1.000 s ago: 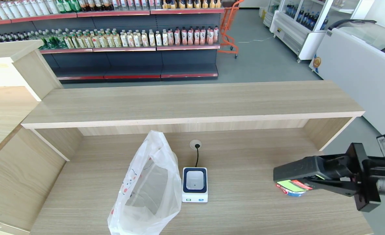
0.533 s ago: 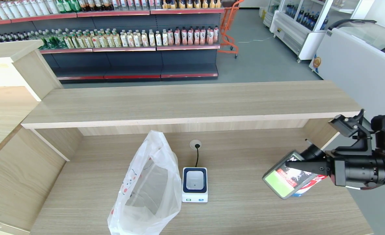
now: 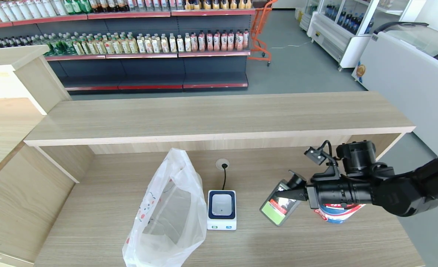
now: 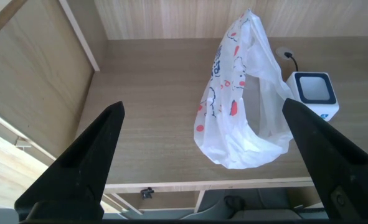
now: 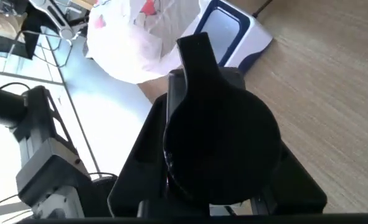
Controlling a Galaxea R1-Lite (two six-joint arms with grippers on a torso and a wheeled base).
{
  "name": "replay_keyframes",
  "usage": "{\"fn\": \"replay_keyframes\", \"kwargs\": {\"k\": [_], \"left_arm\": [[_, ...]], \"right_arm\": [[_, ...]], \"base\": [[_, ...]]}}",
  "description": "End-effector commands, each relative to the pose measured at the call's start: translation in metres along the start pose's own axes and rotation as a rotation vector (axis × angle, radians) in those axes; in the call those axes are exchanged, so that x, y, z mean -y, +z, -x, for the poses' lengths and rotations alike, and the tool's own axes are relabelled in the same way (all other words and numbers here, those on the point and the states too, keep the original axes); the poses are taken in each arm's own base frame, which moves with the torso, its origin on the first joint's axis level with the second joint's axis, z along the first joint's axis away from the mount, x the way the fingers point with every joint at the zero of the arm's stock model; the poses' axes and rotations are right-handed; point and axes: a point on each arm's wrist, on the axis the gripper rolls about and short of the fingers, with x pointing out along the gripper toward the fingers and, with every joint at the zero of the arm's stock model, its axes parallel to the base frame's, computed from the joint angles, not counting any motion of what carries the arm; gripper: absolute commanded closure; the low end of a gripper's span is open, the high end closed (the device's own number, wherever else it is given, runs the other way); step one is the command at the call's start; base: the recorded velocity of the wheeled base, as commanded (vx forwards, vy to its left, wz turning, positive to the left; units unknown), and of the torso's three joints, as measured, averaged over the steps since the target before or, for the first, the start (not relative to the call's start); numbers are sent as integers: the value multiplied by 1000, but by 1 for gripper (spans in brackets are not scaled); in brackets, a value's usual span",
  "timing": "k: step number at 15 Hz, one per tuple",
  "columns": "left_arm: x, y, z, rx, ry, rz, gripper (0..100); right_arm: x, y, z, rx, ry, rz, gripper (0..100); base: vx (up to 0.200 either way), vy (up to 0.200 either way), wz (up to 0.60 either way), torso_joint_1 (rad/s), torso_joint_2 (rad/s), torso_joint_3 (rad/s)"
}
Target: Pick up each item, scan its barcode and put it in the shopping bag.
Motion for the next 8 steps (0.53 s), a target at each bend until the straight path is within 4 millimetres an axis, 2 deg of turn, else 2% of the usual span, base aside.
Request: {"fn": "replay_keyframes", "kwargs": {"k": [1,8], "left_arm": [[0,0,0,1,0,0,0],[0,0,0,1,0,0,0]], "right_arm": [[12,-17,-35,-58,12,-18,100],[17,-11,-89,-39,54,75,100]], "base": [[0,0,0,0,0,0],[0,0,0,0,0,0]]}}
